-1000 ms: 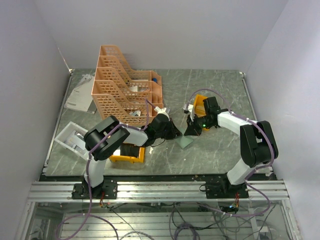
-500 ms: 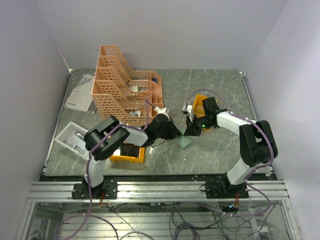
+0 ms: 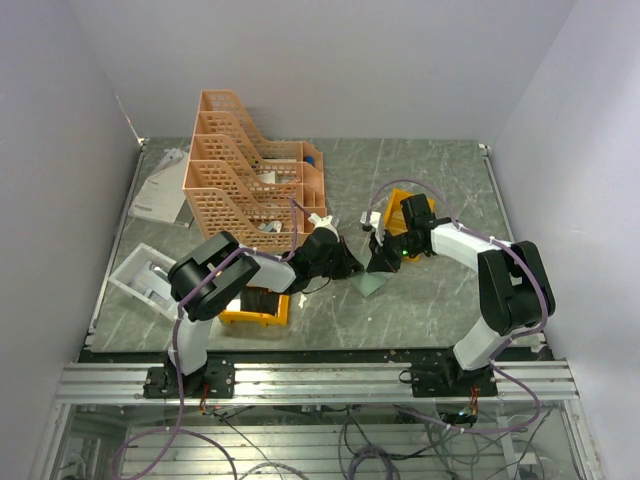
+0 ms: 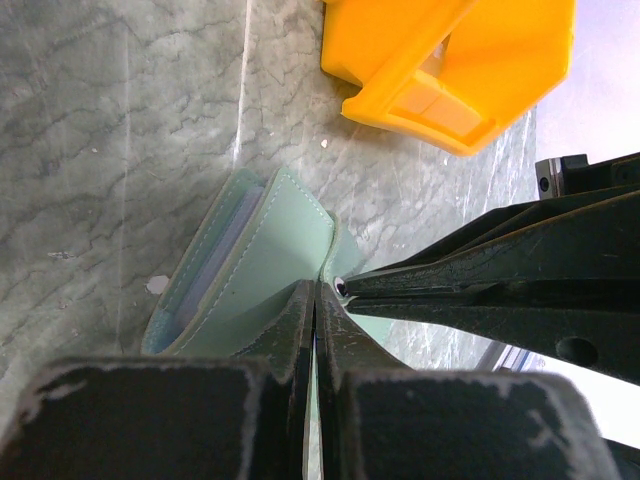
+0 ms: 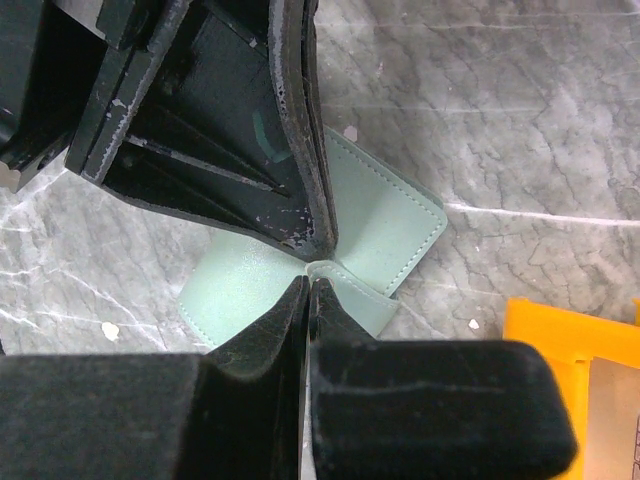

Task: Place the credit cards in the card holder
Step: Close the card holder at the center of the board.

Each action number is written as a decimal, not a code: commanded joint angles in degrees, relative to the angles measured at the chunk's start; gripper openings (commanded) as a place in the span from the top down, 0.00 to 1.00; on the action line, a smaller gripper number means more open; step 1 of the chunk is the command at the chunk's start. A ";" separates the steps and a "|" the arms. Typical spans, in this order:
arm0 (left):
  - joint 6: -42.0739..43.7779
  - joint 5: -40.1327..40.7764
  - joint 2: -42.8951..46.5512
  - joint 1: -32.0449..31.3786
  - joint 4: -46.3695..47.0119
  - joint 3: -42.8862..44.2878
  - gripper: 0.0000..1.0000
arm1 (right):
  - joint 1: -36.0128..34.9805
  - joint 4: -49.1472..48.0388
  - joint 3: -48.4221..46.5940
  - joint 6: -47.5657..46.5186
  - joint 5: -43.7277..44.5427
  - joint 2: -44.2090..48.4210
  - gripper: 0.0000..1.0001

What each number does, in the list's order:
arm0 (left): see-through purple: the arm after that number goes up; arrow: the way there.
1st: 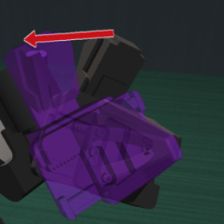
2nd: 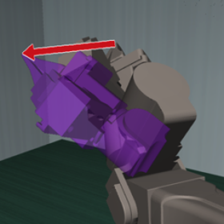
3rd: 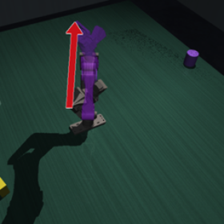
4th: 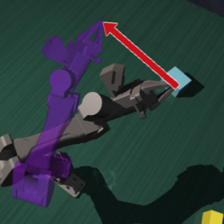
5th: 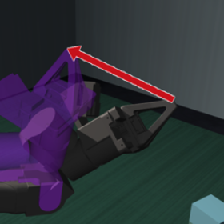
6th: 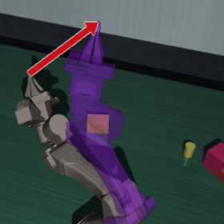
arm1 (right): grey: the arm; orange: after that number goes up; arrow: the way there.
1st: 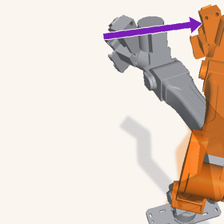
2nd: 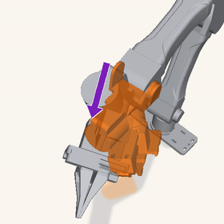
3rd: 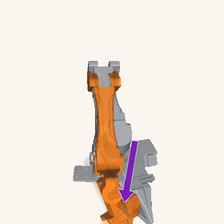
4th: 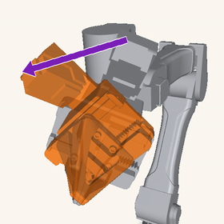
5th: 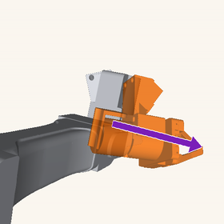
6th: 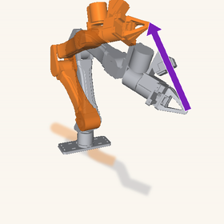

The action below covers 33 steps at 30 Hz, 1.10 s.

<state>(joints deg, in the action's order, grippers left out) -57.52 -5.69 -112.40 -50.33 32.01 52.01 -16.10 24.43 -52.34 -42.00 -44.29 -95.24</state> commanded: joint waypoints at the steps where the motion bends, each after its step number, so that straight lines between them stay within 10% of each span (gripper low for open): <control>1: 0.87 -1.33 -2.30 -0.29 -3.09 -1.75 0.93 | -1.95 2.60 0.95 -1.27 2.89 -3.32 1.00; 33: 0.50 -2.24 -2.59 -0.19 -1.82 -2.47 0.93 | -7.19 8.77 6.54 -9.11 12.48 -1.30 1.00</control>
<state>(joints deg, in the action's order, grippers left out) -57.74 -5.89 -112.46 -50.26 33.65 51.16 -20.95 25.39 -51.29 -50.46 -36.67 -92.82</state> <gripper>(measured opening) 0.077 0.006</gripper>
